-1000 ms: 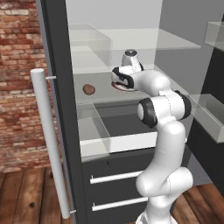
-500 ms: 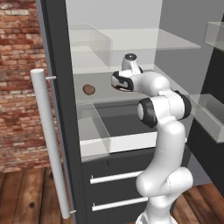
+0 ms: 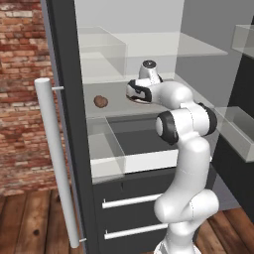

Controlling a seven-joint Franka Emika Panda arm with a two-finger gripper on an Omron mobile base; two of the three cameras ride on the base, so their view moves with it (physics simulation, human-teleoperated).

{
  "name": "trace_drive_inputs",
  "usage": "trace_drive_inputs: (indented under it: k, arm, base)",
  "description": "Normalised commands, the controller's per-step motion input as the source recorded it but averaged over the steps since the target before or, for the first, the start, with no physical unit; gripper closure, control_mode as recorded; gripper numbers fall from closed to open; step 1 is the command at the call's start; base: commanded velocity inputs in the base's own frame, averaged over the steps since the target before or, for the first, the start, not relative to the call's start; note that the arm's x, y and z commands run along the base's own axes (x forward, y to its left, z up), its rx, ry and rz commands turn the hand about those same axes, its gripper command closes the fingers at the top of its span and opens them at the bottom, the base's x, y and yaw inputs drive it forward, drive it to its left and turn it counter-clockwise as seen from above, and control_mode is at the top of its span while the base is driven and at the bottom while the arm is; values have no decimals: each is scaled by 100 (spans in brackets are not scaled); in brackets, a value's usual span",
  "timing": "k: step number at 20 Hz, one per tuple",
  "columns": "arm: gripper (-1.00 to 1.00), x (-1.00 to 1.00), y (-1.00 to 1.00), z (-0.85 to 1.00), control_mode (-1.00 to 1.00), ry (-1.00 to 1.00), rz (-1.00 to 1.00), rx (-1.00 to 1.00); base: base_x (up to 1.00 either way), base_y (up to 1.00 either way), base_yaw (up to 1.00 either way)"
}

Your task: Retrieve the steak from the fridge and place it on the cutting board.

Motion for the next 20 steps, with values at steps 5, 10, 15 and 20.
trace_drive_inputs:
  k: [5,10,15,20]
  arm:
    - [100,0,0,0,-100,0,0,0]
    - [100,-10,0,0,-100,-4,0,0]
    - [100,-35,0,0,-100,-7,0,0]
    - [100,-45,0,0,-100,-5,0,0]
  base:
    - [0,0,0]
    - [0,0,0]
    - [0,0,0]
    - [0,0,0]
